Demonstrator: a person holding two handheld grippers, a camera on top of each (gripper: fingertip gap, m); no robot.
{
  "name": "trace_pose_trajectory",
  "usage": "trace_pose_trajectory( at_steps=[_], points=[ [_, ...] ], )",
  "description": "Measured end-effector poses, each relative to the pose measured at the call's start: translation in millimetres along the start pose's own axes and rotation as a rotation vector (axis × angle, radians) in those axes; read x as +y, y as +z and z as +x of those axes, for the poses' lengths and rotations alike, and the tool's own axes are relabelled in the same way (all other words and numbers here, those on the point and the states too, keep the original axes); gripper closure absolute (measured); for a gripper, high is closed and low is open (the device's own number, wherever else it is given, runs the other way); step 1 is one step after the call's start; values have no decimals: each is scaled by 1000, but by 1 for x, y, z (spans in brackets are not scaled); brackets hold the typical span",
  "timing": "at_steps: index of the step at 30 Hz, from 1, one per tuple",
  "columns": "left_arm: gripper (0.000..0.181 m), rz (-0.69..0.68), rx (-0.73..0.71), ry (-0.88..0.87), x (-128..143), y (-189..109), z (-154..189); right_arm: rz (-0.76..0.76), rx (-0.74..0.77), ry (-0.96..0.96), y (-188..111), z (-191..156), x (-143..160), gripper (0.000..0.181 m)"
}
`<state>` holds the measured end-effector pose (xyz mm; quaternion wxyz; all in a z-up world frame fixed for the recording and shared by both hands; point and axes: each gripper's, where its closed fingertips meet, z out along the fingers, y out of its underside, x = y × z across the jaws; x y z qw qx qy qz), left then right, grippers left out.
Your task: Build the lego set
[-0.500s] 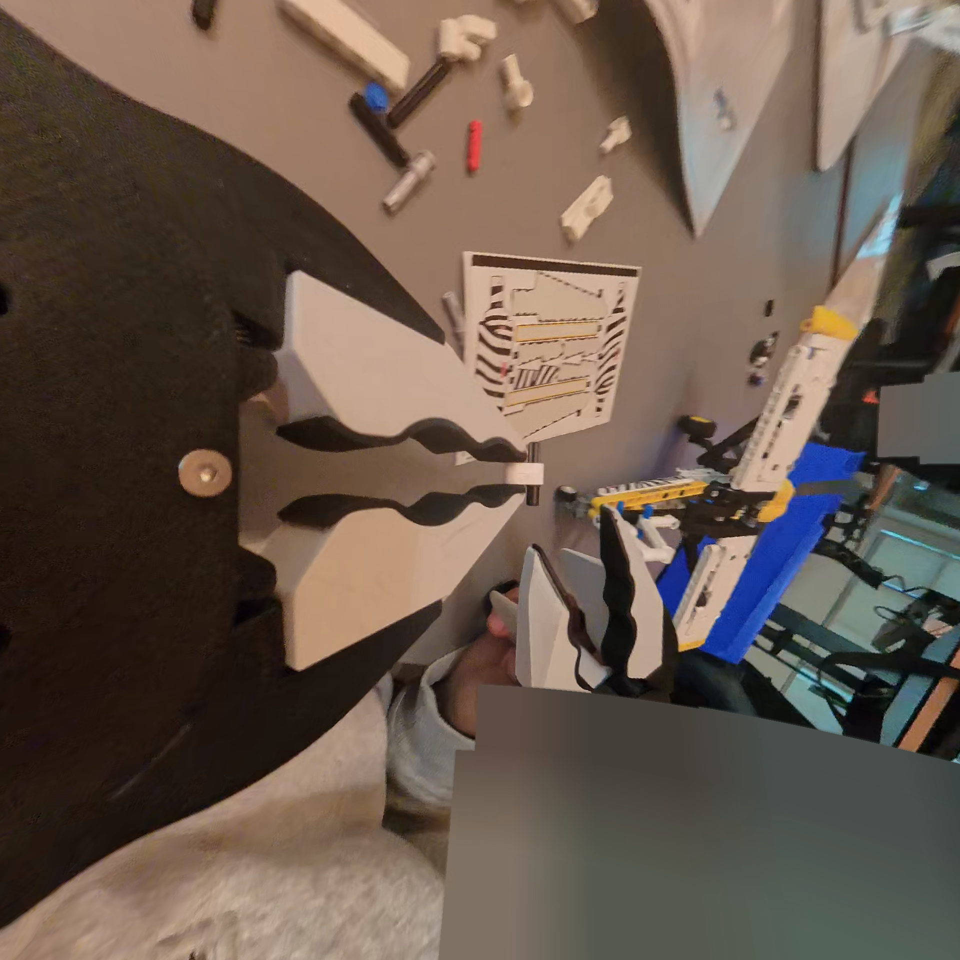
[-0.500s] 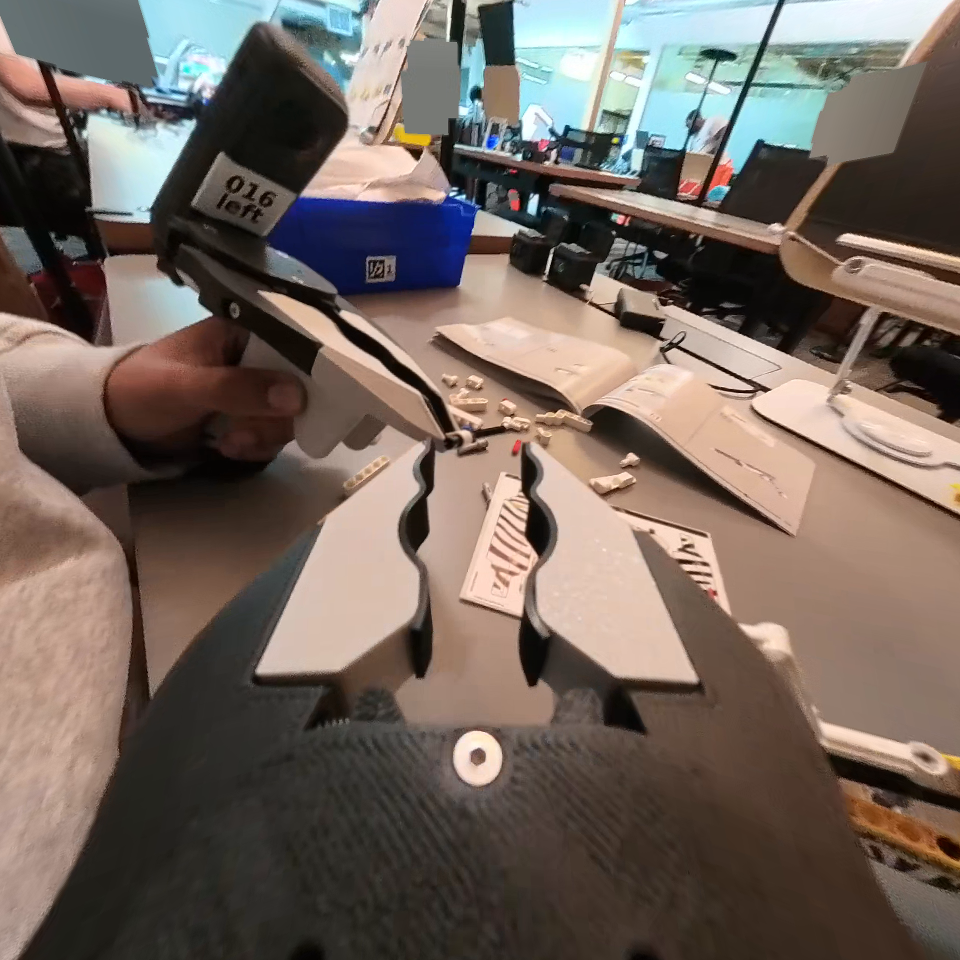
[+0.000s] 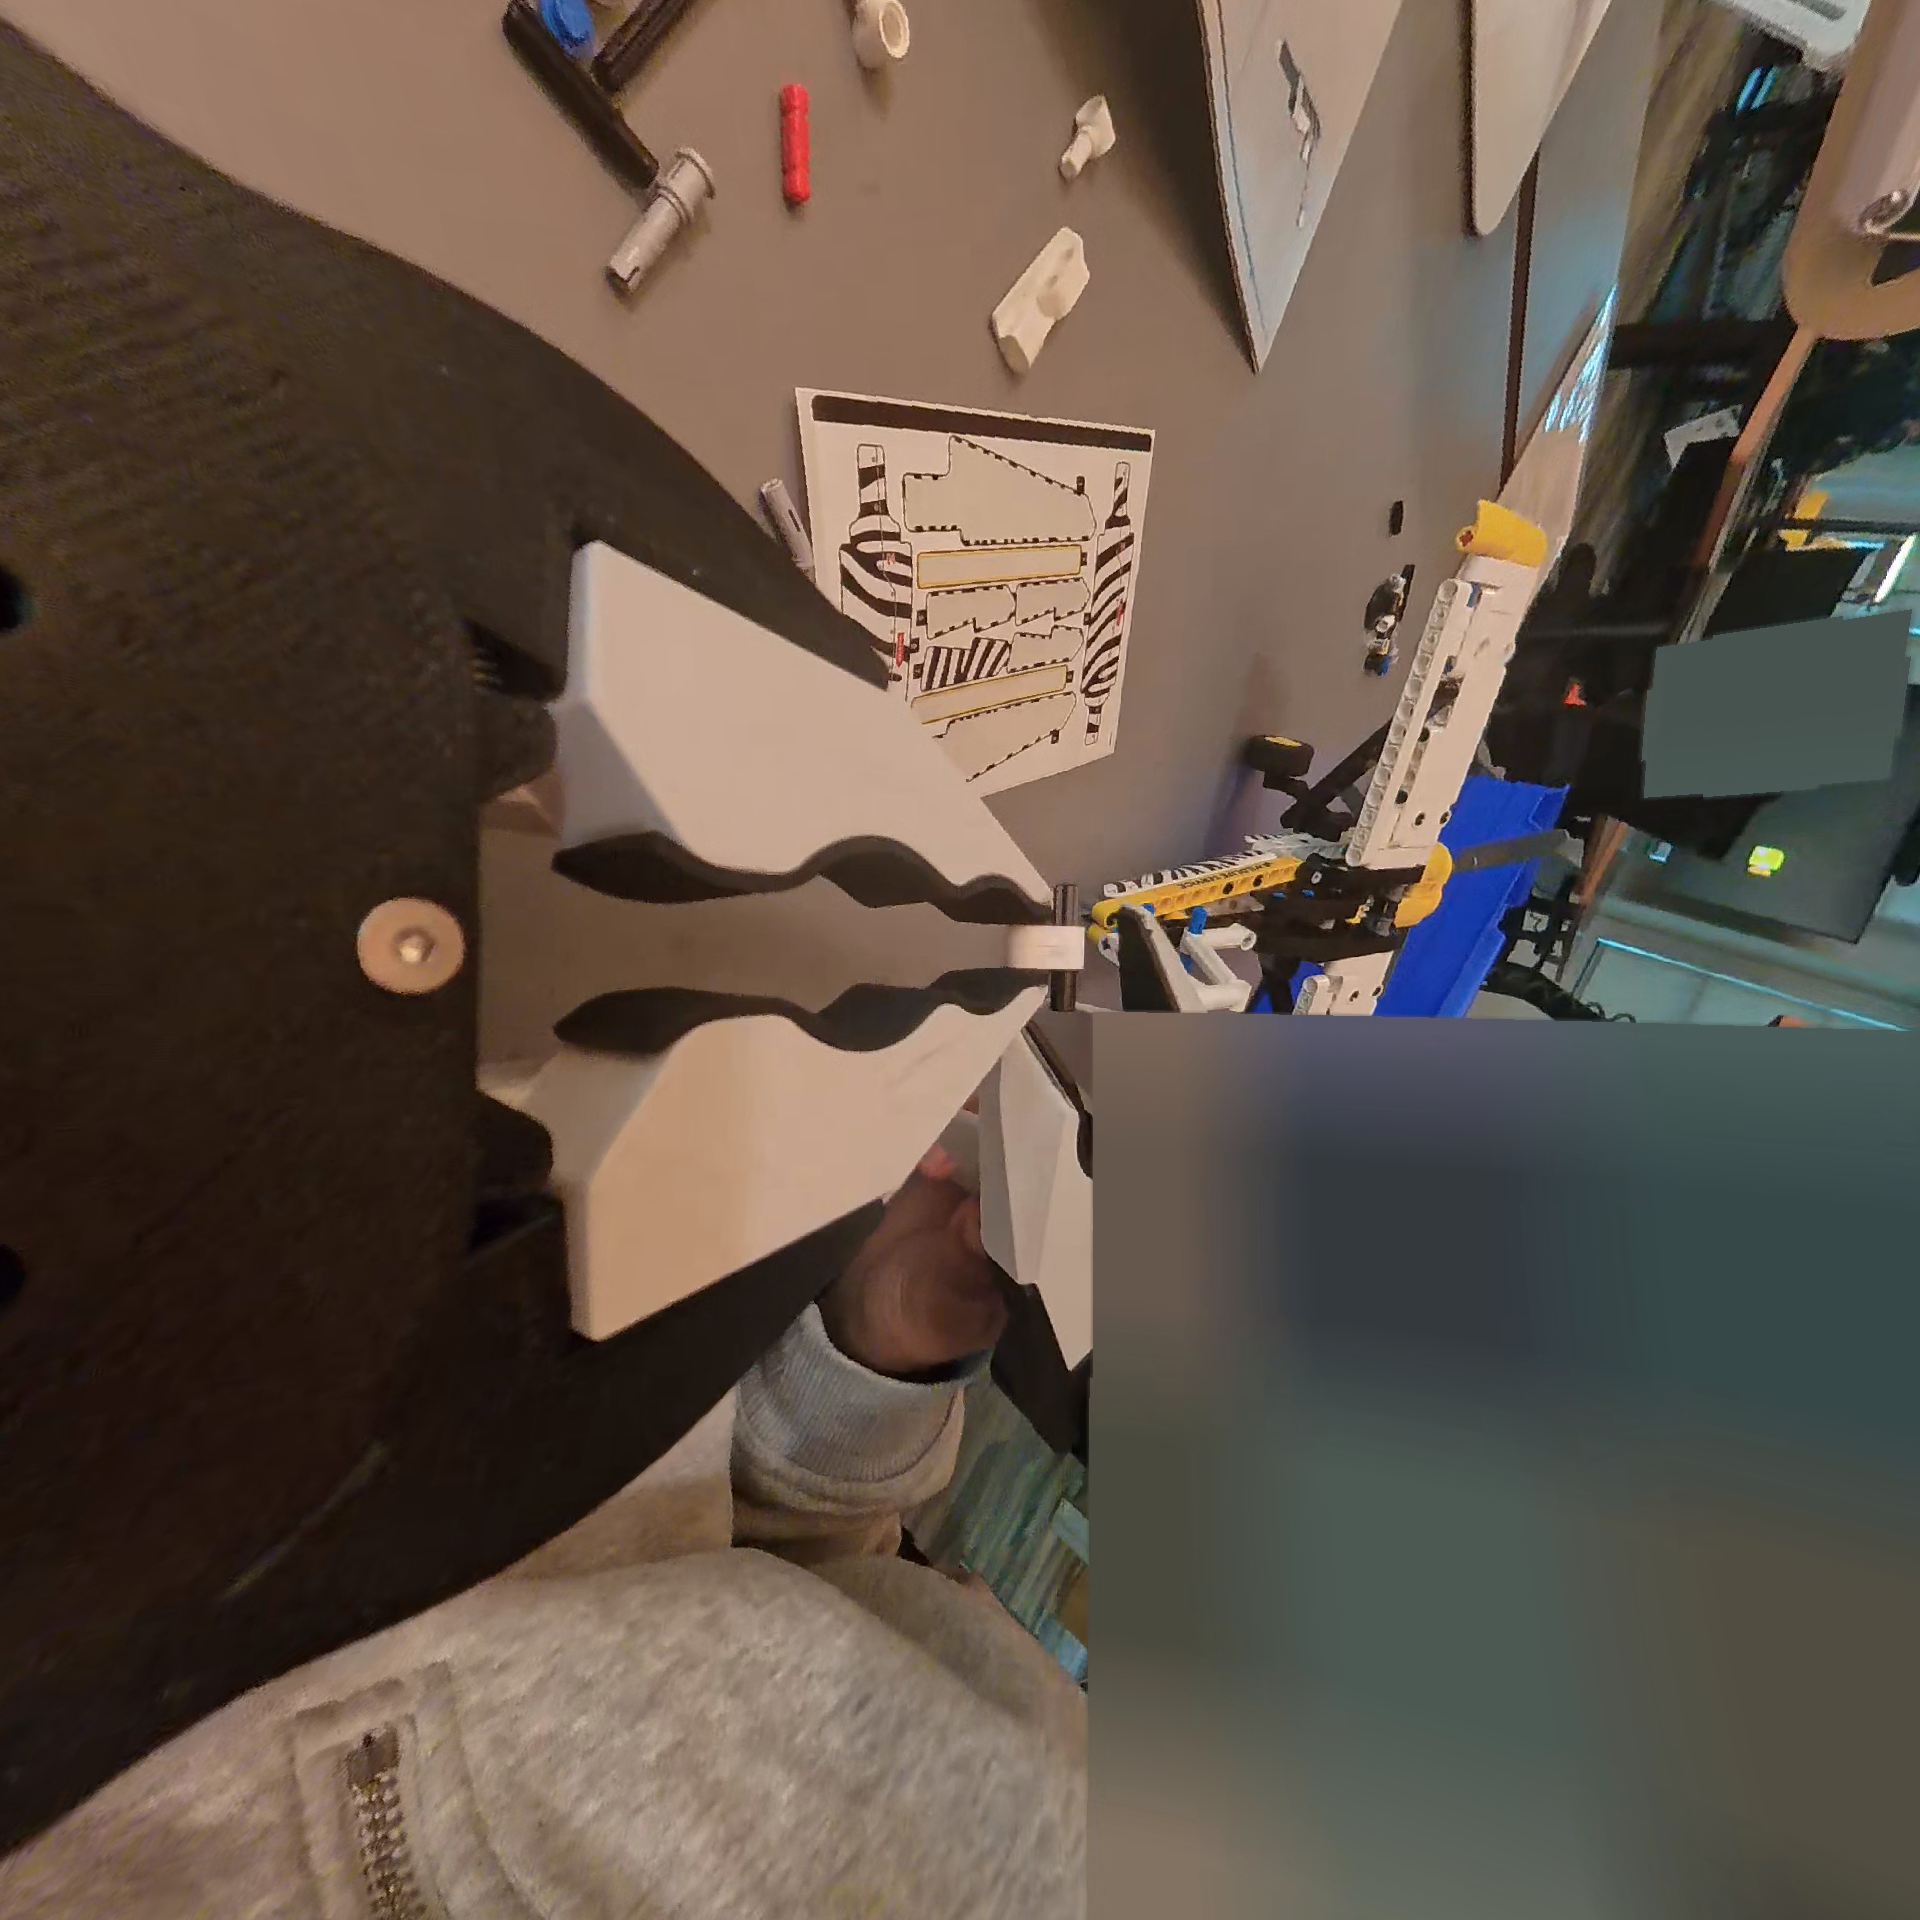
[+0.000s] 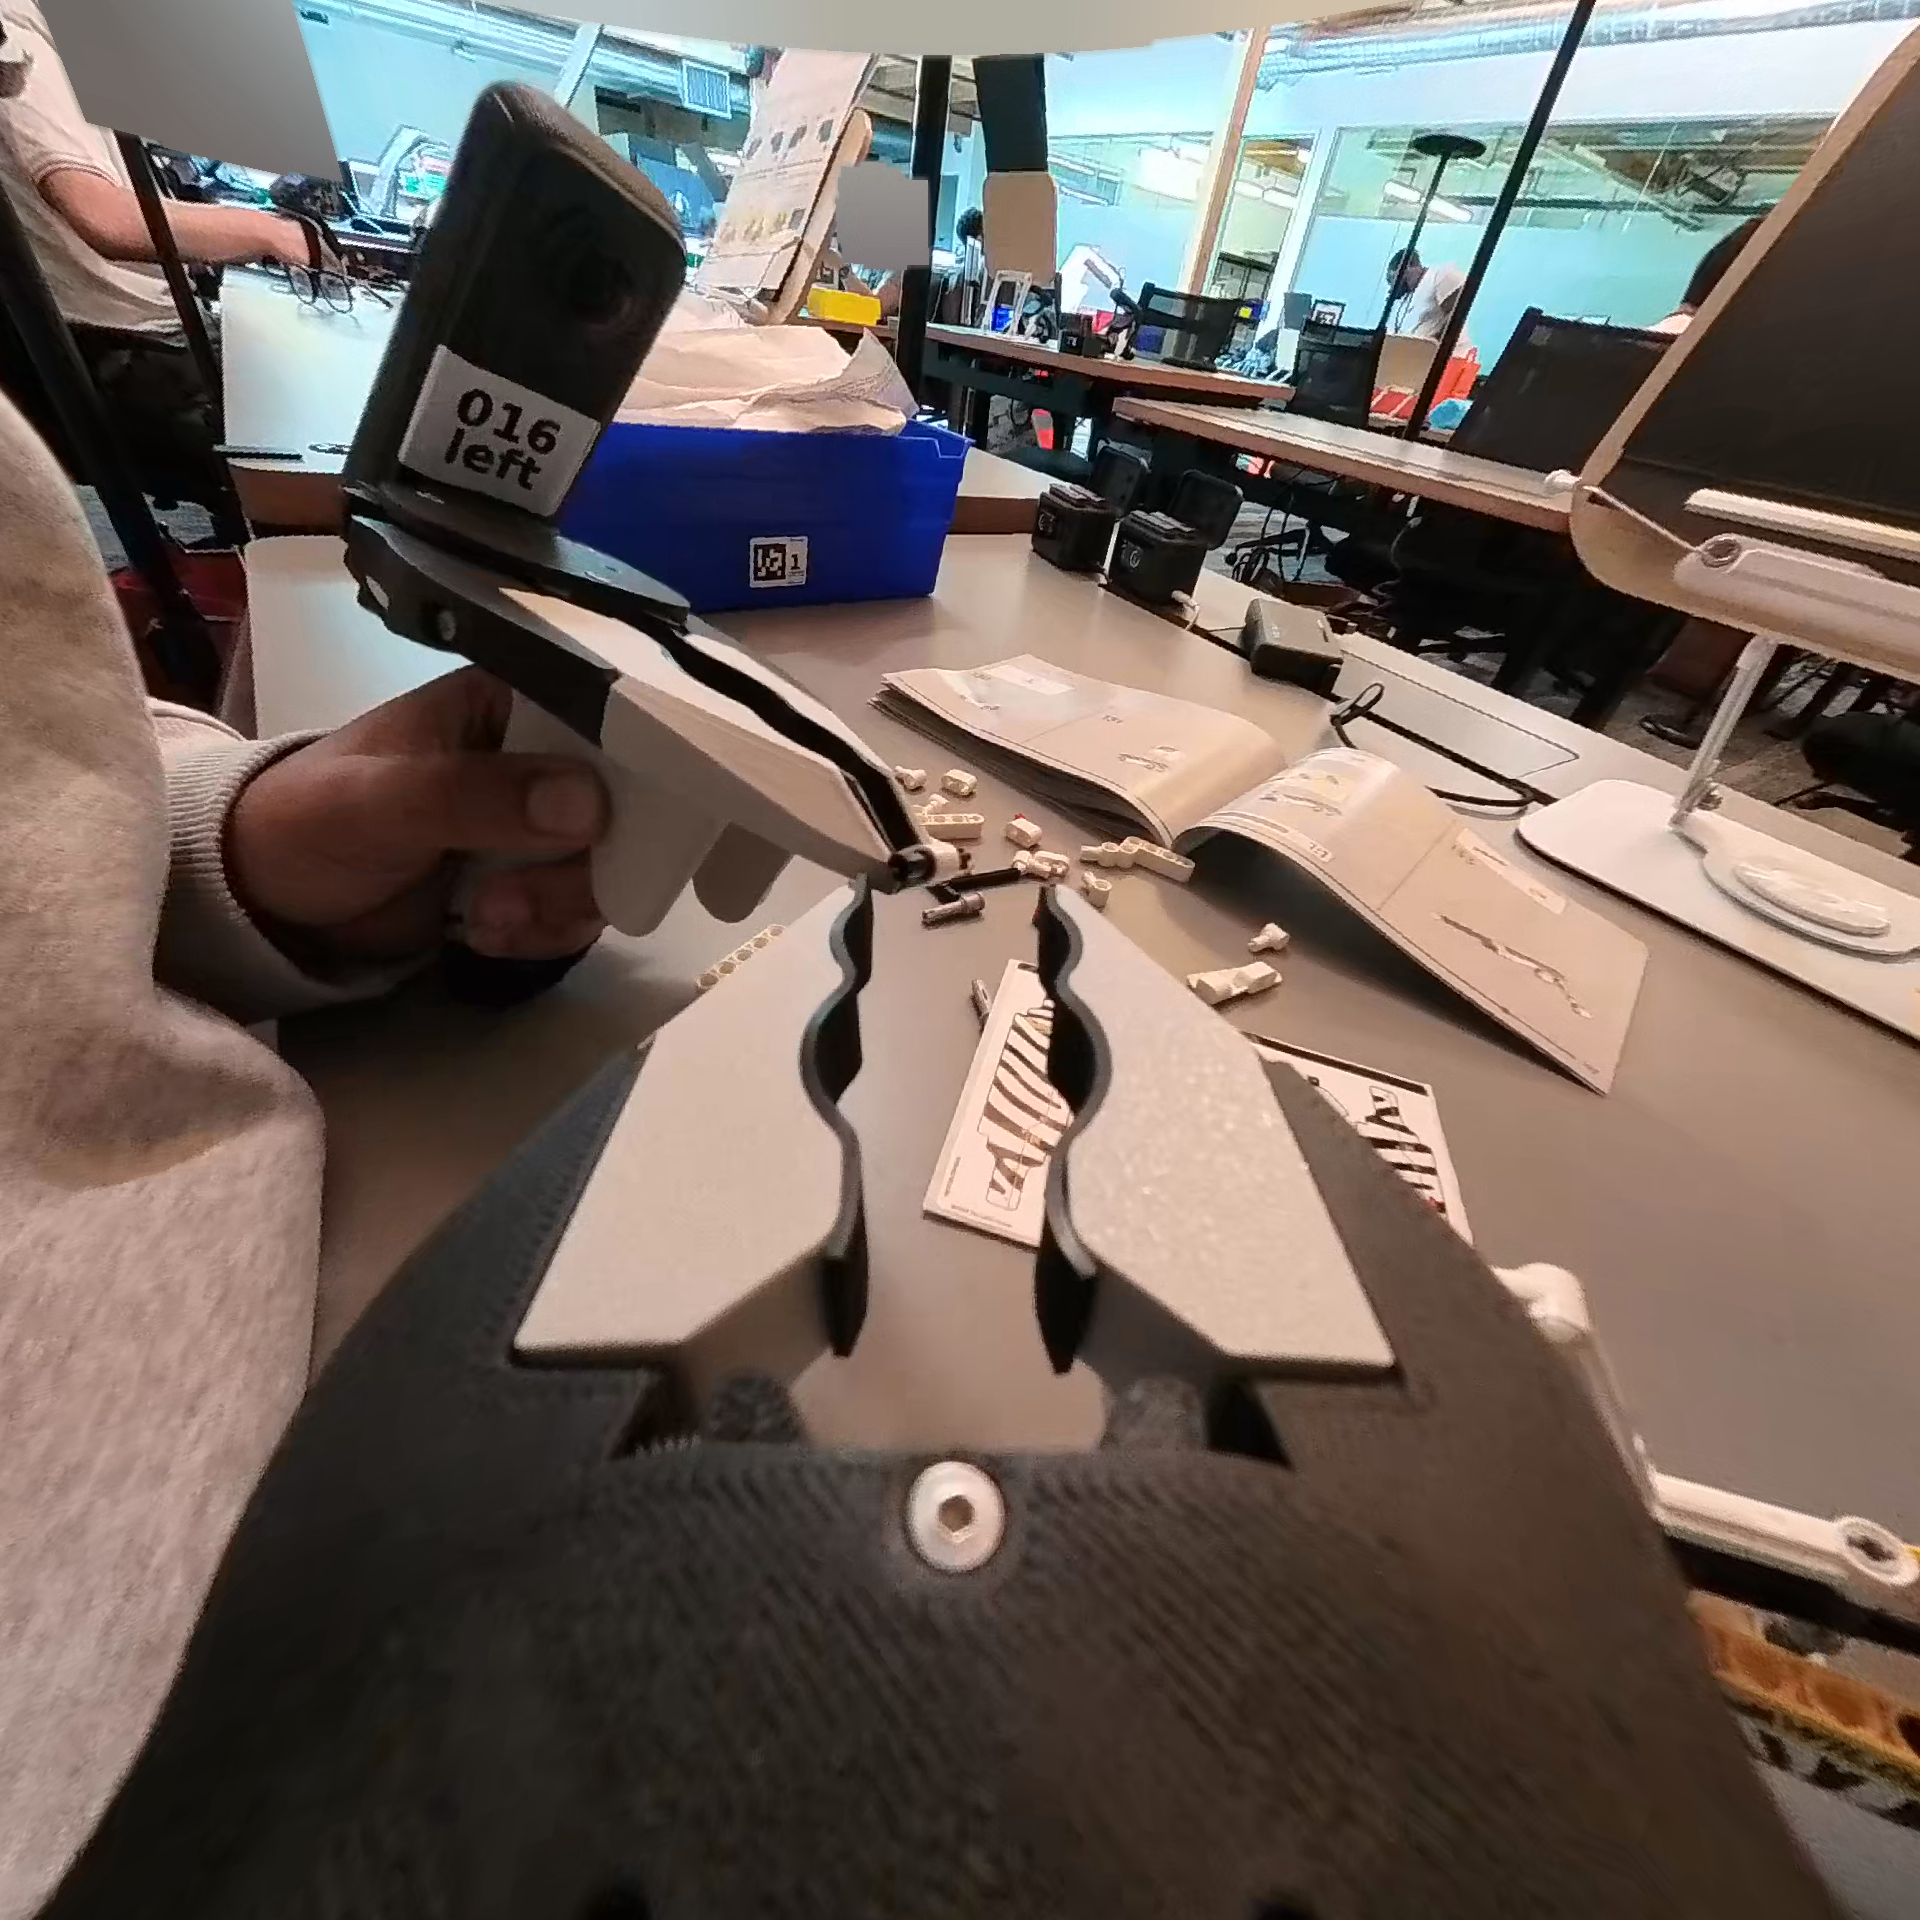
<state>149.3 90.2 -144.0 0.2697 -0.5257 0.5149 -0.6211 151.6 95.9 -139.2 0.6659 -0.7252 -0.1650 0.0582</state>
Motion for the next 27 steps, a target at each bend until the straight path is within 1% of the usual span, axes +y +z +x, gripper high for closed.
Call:
trace_pose_trajectory(
  at_steps=[11,24,27],
  points=[
    [174,3,12,-33,0,1,-1,1,-17,20,1,1,0,152],
    [174,10,14,-27,-1,0,0,6,-19,4,1,-1,0,154],
    [174,26,55,-65,-2,-2,3,22,-23,-5,0,-2,-2,153]
  ],
)
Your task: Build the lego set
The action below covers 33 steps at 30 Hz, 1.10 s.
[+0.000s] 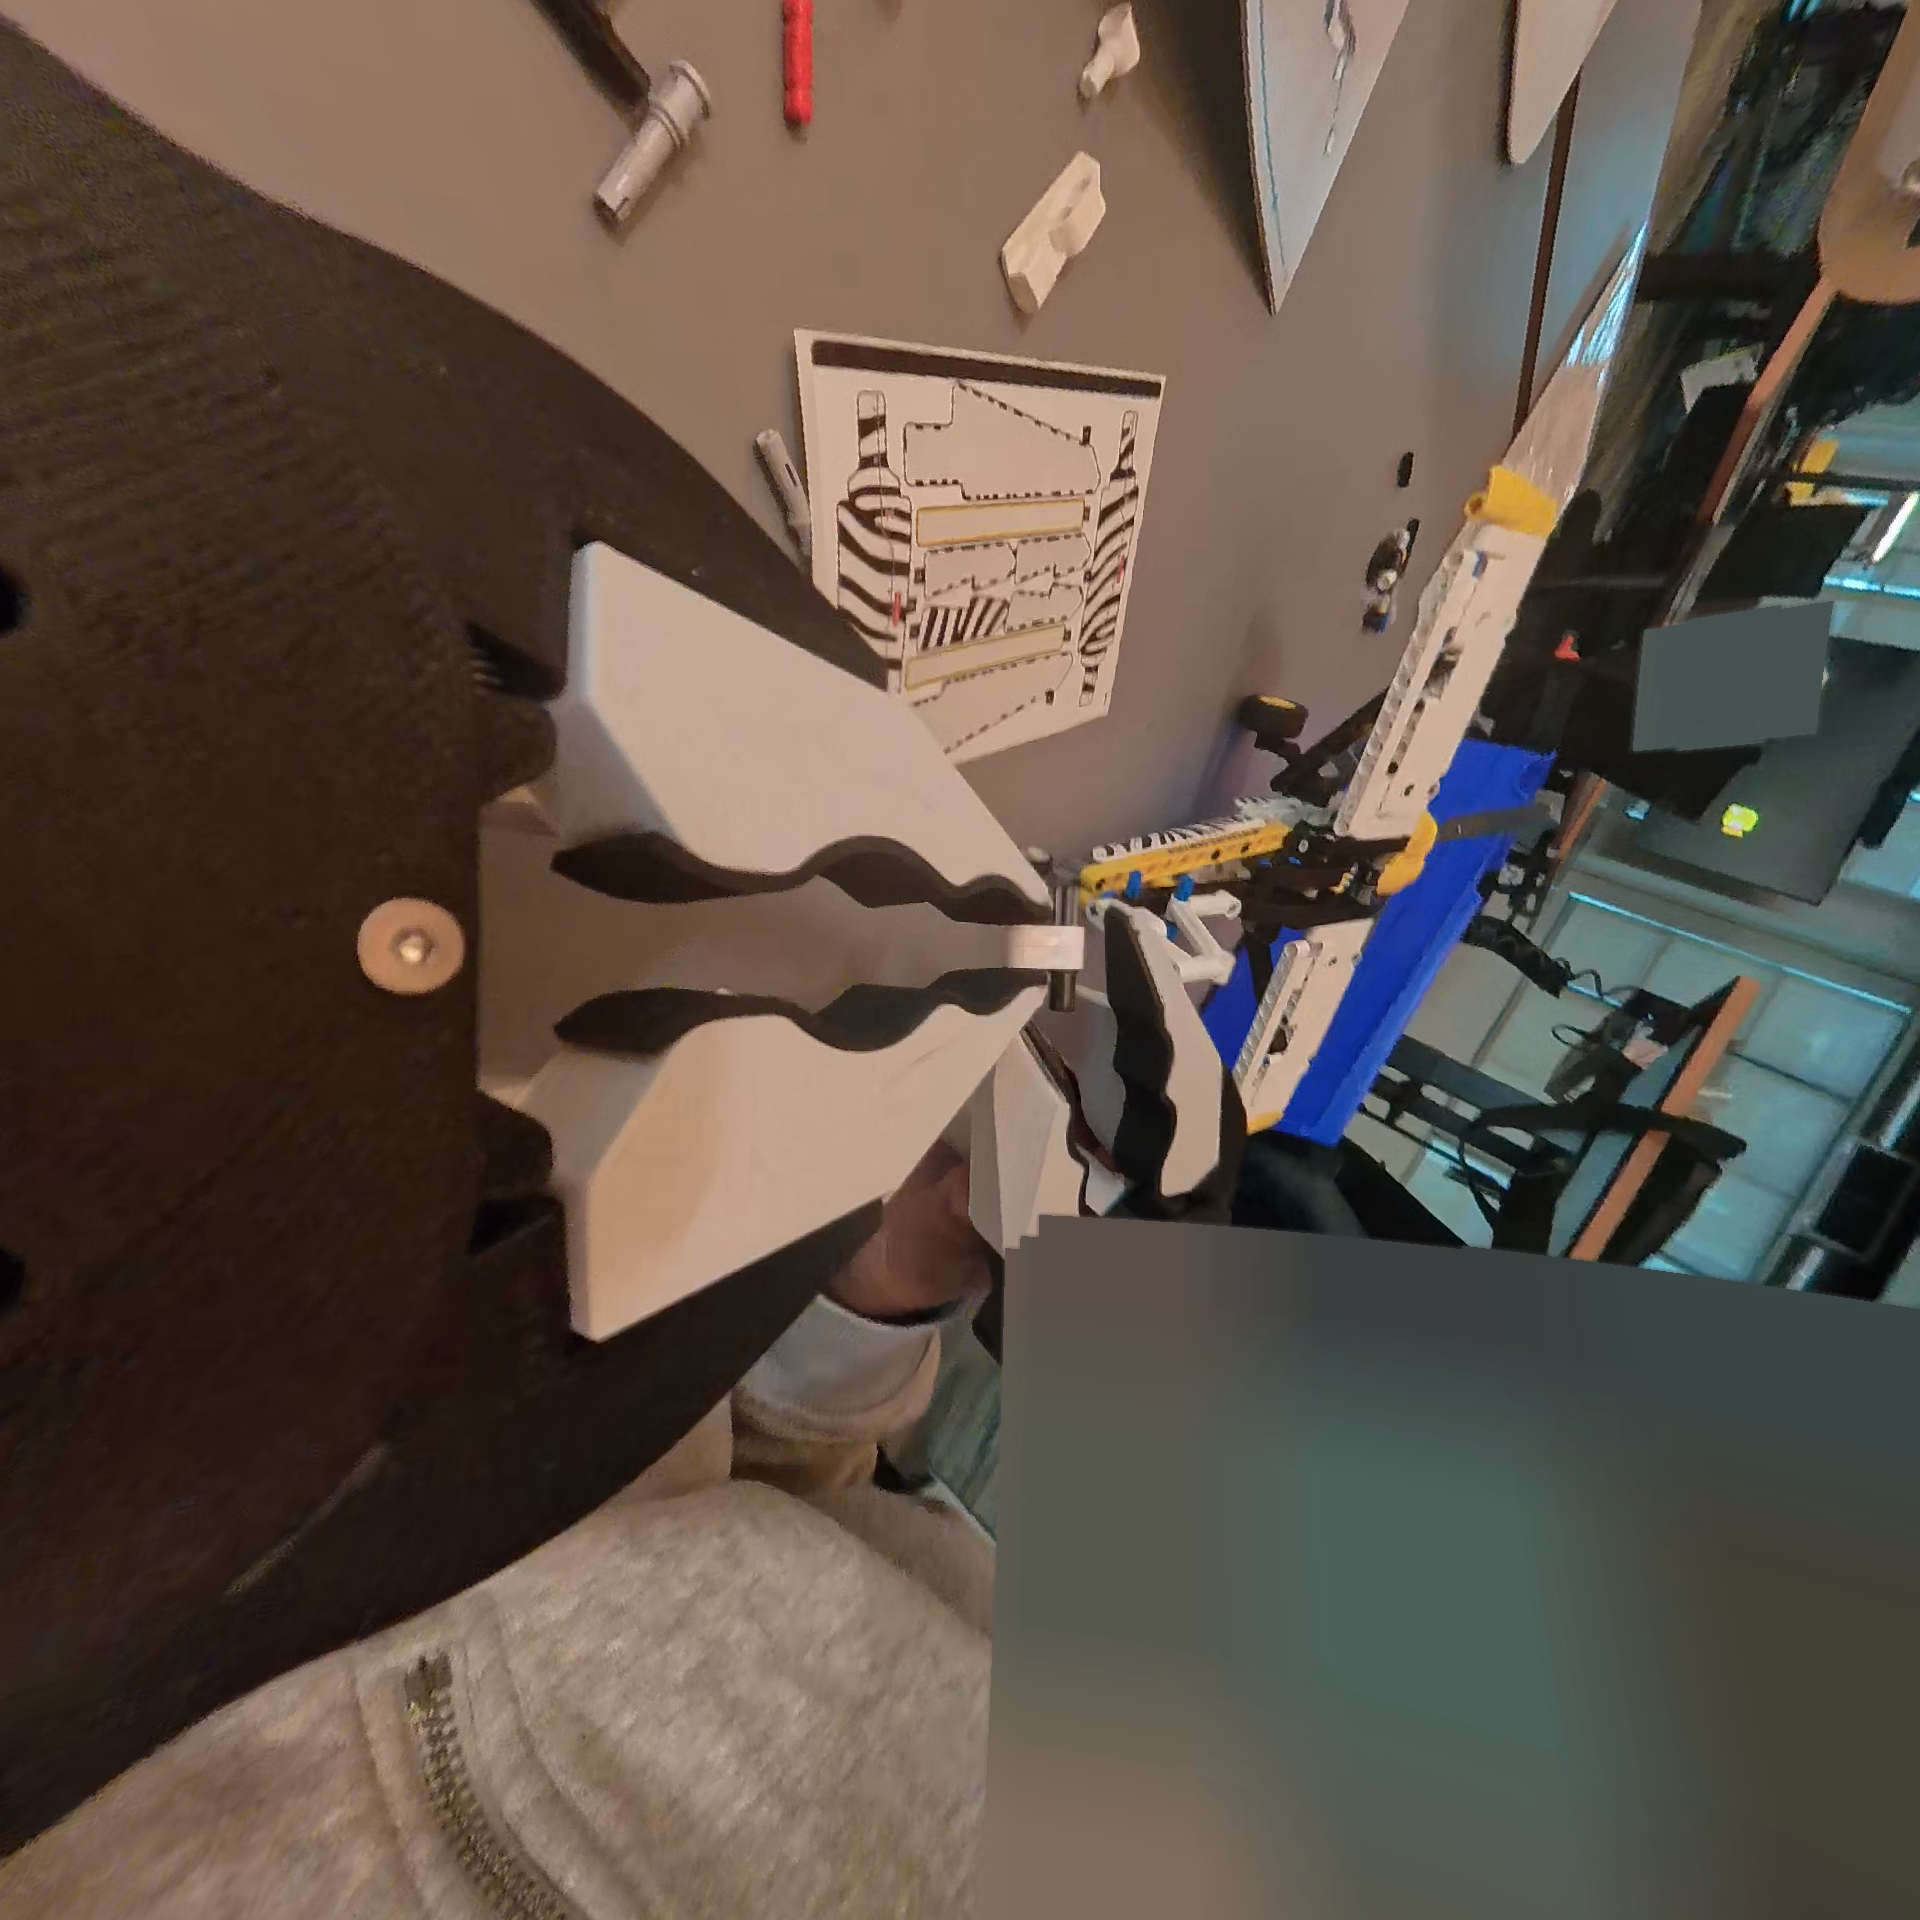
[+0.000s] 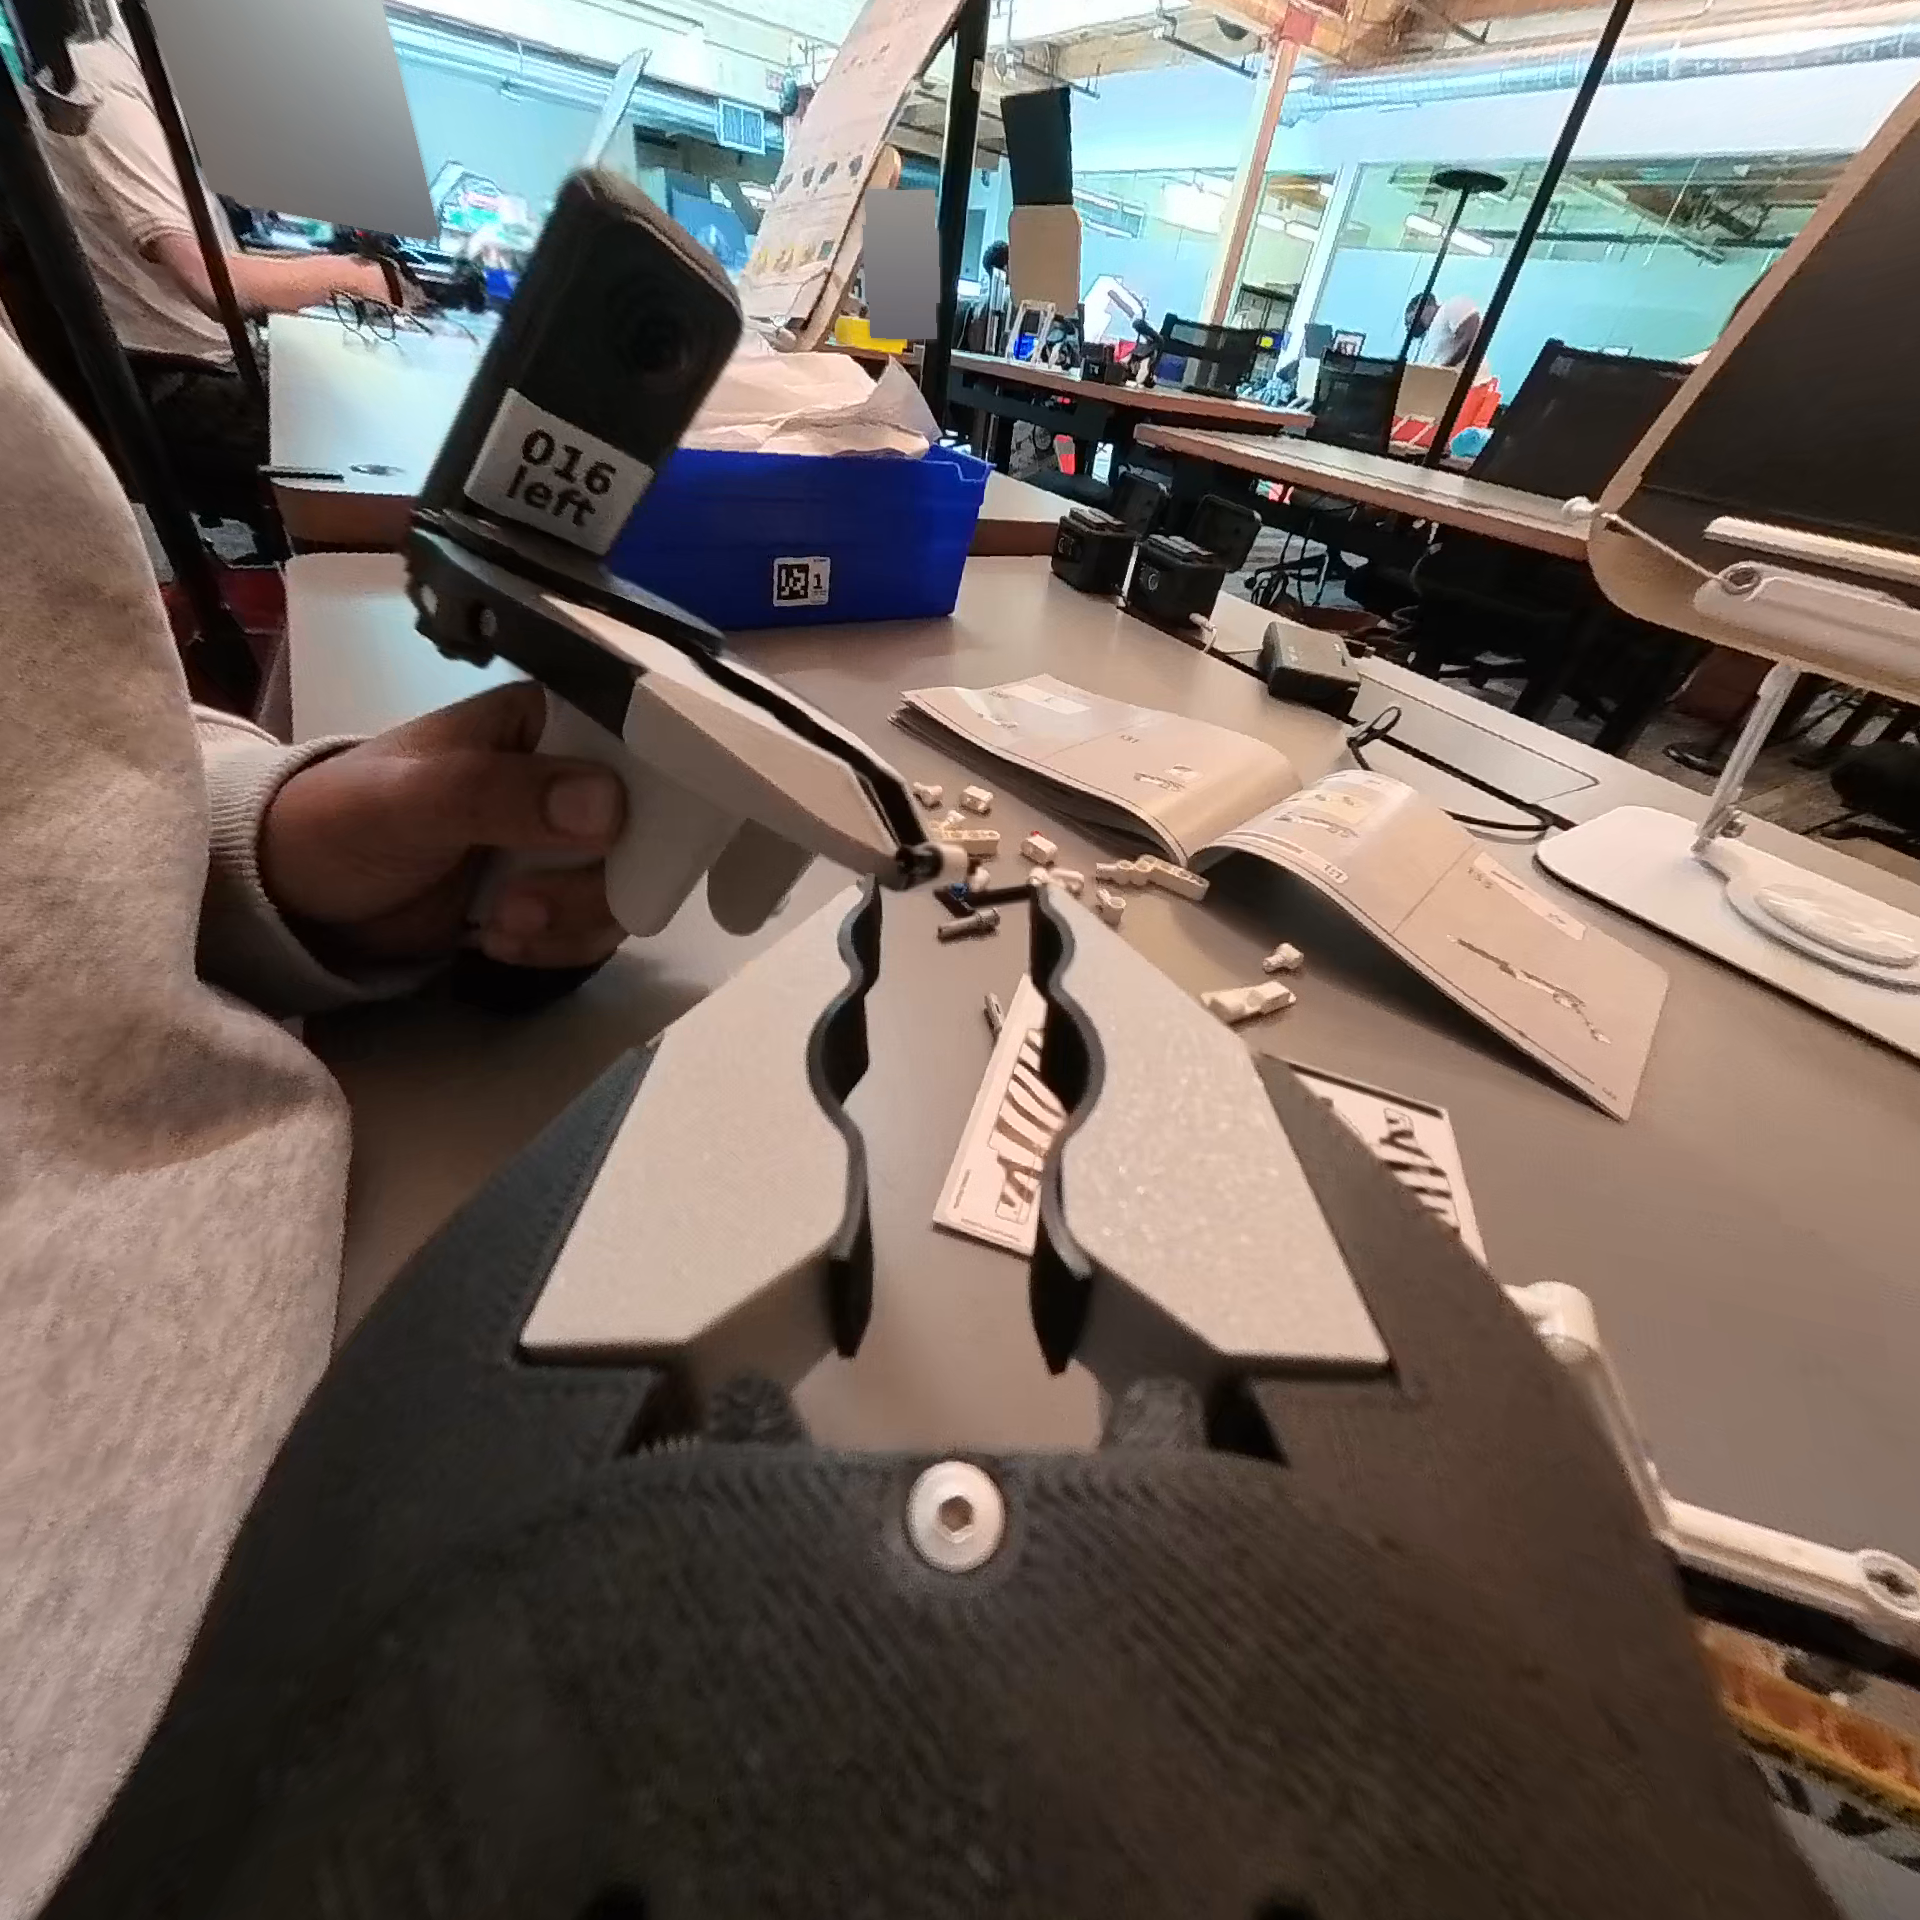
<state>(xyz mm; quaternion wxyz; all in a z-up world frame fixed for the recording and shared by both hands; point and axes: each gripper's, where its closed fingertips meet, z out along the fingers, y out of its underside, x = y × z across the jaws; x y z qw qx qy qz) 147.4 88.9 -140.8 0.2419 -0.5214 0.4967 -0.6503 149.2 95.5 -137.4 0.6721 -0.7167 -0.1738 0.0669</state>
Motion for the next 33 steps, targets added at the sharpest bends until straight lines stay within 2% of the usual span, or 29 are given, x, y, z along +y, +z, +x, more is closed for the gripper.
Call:
trace_pose_trajectory(
  at_steps=[6,16,21,25,28,31,33],
  points=[
    [175,75,120,-121,-8,-6,7,14,6,-30,-1,-3,-2,154],
    [175,62,112,-102,-5,-6,9,96,-38,21,-10,-8,-12,152],
    [176,-1,108,3,3,-1,19,210,-219,179,-19,-23,-28,143],
    [175,-49,91,117,10,3,27,236,-271,283,-23,-21,-31,145],
    [175,-35,90,162,8,1,30,227,-284,335,-26,-20,-30,154],
    [175,-32,114,200,8,1,36,169,-362,448,-26,-28,-24,178],
    [176,-55,113,236,12,2,39,109,-392,544,-24,-30,-19,169]
  ],
)
